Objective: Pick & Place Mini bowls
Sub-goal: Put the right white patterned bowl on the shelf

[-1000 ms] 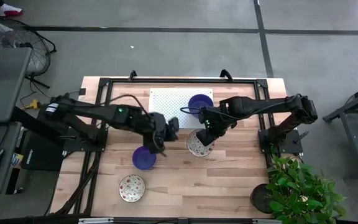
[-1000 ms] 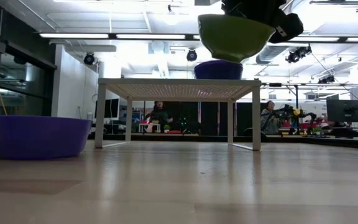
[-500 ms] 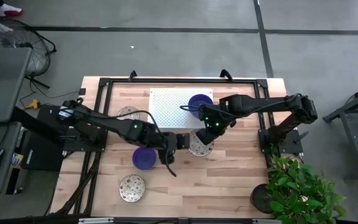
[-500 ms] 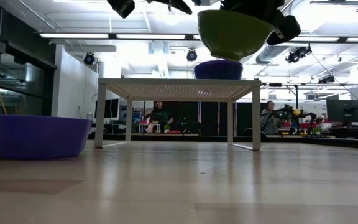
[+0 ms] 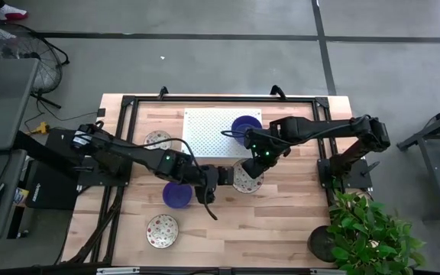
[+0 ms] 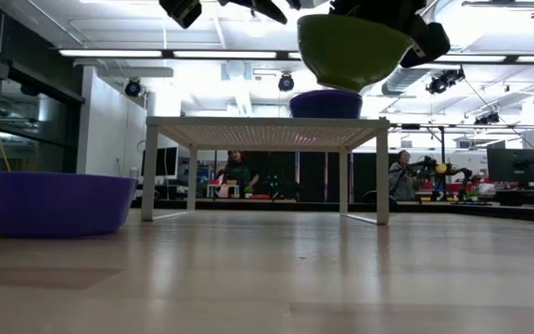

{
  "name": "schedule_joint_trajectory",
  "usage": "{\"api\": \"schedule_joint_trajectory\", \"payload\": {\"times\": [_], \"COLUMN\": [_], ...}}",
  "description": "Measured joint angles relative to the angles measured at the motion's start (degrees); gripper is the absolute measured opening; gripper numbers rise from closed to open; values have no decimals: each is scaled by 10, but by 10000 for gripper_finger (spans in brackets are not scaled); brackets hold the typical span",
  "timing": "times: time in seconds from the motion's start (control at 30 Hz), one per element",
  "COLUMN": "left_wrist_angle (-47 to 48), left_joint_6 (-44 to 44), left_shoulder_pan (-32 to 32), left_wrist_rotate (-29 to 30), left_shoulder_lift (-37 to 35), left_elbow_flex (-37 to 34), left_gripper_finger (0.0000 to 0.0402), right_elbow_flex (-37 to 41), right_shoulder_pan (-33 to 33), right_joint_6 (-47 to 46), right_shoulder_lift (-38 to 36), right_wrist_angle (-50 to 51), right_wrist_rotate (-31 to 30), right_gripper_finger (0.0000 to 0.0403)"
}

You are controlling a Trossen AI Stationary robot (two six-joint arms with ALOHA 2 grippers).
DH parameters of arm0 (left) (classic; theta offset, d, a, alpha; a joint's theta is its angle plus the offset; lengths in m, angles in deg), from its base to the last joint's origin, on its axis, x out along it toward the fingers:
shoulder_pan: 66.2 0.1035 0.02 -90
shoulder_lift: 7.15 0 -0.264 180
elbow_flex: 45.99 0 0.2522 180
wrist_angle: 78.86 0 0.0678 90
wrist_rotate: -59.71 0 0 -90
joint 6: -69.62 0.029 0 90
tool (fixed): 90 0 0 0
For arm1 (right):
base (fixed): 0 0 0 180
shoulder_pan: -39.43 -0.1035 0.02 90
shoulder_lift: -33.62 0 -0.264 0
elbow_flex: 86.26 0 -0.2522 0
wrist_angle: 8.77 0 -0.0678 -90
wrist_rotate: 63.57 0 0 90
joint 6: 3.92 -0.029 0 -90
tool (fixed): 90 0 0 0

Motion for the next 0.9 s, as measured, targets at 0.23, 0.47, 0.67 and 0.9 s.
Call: {"api": "schedule_joint_trajectory", "payload": {"times": [0.23,0.47,0.67,0.9], "left_wrist_angle": [-1,-1,0,1], "left_joint_6": [11,38,93,147], "left_shoulder_pan": [0,1,1,8], "left_wrist_rotate": [0,2,-6,11], "left_shoulder_lift": [0,0,0,0], "left_elbow_flex": [0,0,0,0], "left_gripper_finger": [121,133,134,134], "right_elbow_flex": [0,0,0,0], "right_shoulder_pan": [0,1,7,14], "right_joint_6": [0,11,43,66], "right_shoulder_lift": [0,0,0,0], "right_wrist_angle": [6,23,23,28], "right_wrist_rotate": [-2,-4,11,26], "right_gripper_finger": [0,0,0,0]}}
